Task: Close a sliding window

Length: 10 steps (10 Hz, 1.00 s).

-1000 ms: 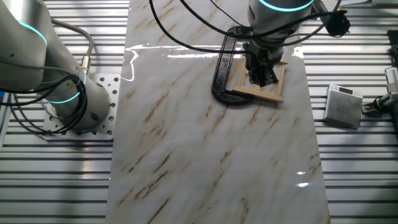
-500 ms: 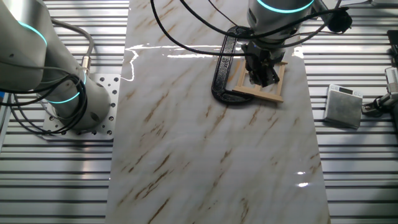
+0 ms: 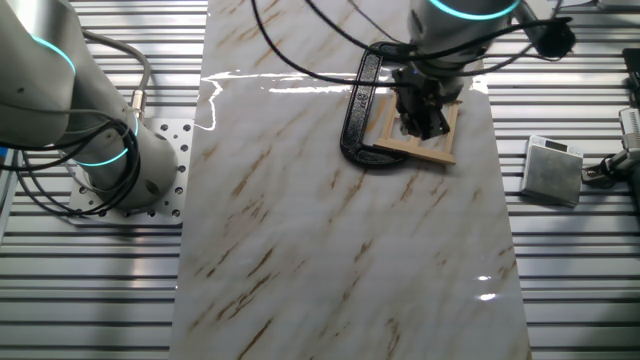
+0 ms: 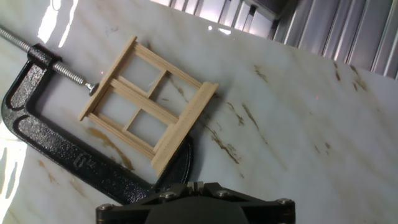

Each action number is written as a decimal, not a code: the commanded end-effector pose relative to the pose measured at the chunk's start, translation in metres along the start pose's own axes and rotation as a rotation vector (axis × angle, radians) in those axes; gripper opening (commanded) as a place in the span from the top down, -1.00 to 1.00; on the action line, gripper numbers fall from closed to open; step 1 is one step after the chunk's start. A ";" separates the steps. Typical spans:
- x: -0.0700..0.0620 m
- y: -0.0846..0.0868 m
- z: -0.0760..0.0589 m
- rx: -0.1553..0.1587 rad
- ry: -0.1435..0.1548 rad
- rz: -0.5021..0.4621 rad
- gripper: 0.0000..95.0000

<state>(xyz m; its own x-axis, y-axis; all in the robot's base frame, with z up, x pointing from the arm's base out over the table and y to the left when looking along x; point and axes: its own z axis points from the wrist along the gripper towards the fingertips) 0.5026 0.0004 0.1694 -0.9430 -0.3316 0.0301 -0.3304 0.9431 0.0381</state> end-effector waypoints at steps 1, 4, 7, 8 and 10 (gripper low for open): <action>0.003 0.000 0.000 0.005 -0.005 -0.002 1.00; 0.003 0.000 0.000 0.003 -0.002 -0.012 1.00; 0.003 0.000 0.000 0.002 0.002 -0.013 1.00; 0.003 0.000 0.000 0.000 0.004 -0.021 1.00; 0.002 0.000 -0.001 -0.006 0.011 -0.007 1.00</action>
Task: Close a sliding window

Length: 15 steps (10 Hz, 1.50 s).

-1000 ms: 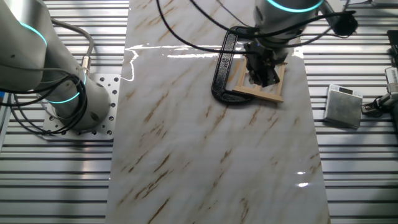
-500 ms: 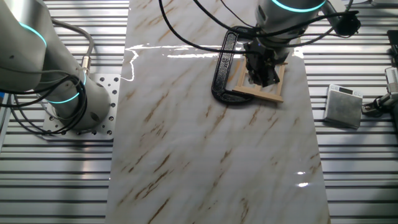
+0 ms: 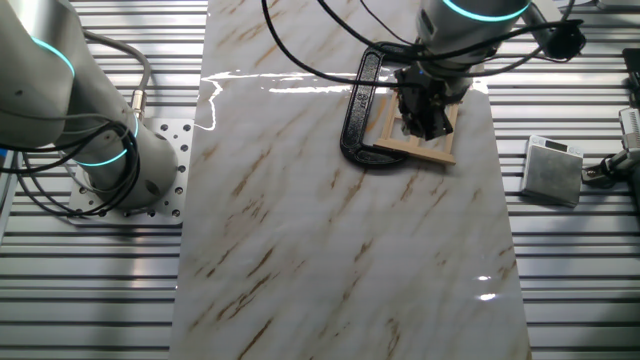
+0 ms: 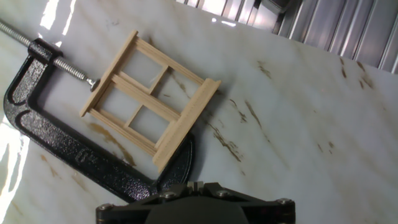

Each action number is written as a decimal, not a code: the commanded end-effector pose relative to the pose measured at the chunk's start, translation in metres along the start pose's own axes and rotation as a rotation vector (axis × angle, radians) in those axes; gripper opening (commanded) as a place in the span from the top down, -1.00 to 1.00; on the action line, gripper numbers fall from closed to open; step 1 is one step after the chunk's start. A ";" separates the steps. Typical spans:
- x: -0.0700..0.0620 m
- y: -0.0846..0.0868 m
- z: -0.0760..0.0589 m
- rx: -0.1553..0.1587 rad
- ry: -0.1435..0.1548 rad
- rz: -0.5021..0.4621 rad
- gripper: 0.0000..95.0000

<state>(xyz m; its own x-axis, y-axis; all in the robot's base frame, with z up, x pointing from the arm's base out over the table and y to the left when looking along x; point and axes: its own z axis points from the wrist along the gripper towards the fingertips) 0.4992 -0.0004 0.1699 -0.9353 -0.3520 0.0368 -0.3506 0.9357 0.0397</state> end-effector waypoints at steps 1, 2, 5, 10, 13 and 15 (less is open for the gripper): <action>-0.002 0.000 0.000 -0.014 0.009 0.028 1.00; -0.008 -0.002 0.000 -0.029 0.015 0.036 1.00; -0.037 -0.010 0.003 -0.052 0.034 0.063 1.00; -0.078 -0.026 0.025 -0.079 0.046 0.089 1.00; -0.094 -0.035 0.037 -0.090 0.064 0.201 1.00; -0.096 -0.039 0.039 -0.094 0.085 0.309 1.00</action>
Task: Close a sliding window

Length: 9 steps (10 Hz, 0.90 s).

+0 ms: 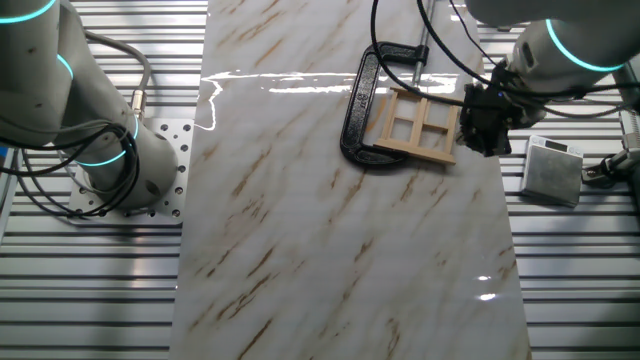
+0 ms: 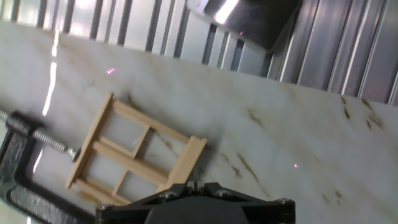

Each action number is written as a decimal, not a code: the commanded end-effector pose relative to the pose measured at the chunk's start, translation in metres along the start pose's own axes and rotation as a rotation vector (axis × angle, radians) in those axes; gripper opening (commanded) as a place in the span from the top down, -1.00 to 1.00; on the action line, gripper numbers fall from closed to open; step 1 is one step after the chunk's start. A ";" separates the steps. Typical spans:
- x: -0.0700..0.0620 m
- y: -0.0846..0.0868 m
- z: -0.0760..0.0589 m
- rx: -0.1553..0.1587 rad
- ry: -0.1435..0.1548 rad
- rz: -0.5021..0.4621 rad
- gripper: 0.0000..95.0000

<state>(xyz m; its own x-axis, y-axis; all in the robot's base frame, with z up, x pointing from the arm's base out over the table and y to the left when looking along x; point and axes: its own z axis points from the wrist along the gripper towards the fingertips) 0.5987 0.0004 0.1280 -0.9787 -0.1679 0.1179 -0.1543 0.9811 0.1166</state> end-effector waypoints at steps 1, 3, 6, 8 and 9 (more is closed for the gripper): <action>-0.002 -0.003 0.001 -0.004 0.016 0.139 1.00; -0.002 -0.004 0.001 -0.008 0.014 0.155 1.00; -0.001 -0.004 0.001 -0.009 0.016 0.159 1.00; -0.001 -0.004 0.001 -0.009 0.034 0.099 1.00; -0.001 -0.004 0.001 -0.007 0.046 0.078 1.00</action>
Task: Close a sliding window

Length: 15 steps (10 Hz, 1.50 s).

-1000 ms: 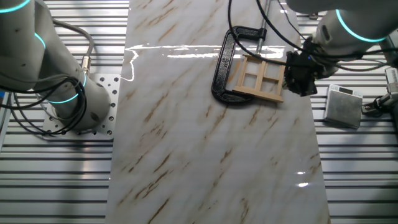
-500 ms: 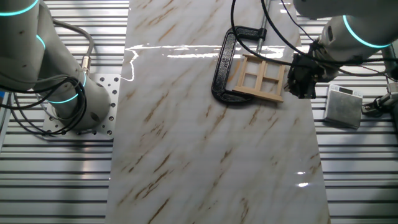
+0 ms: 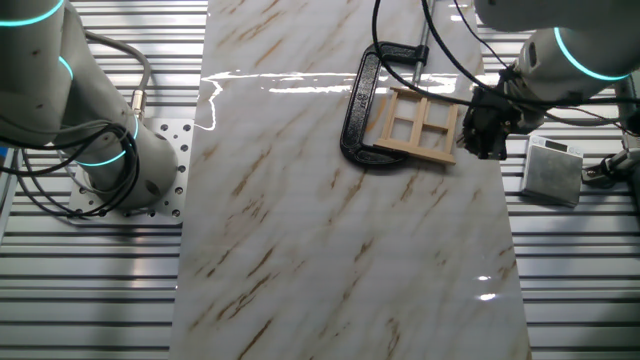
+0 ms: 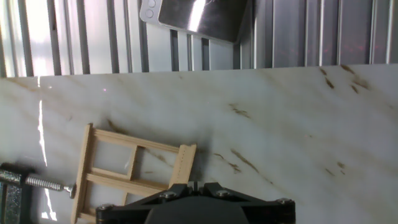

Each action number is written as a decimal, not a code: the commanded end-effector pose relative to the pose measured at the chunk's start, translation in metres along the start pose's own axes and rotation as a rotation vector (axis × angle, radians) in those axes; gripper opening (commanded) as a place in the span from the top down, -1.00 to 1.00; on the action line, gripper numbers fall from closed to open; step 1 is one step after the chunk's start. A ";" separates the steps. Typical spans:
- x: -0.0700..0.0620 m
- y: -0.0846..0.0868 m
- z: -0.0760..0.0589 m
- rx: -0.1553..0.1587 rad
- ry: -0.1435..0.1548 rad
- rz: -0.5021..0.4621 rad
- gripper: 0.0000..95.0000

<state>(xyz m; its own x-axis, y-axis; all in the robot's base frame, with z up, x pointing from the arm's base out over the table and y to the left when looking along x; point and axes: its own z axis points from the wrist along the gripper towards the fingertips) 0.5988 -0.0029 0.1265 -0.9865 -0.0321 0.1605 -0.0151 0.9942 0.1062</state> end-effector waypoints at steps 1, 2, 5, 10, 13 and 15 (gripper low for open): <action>-0.002 0.000 0.000 0.005 0.024 -0.070 1.00; -0.002 0.000 0.000 -0.001 0.020 -0.080 1.00; -0.001 0.000 -0.002 -0.026 0.012 -0.049 1.00; -0.005 0.021 0.012 -0.055 -0.014 0.038 1.00; -0.007 0.038 0.023 -0.065 -0.025 0.066 1.00; -0.009 0.048 0.029 -0.085 -0.037 0.086 1.00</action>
<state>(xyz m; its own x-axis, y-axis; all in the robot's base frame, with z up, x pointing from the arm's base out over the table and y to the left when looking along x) 0.6019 0.0509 0.1012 -0.9884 0.0632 0.1378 0.0874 0.9802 0.1778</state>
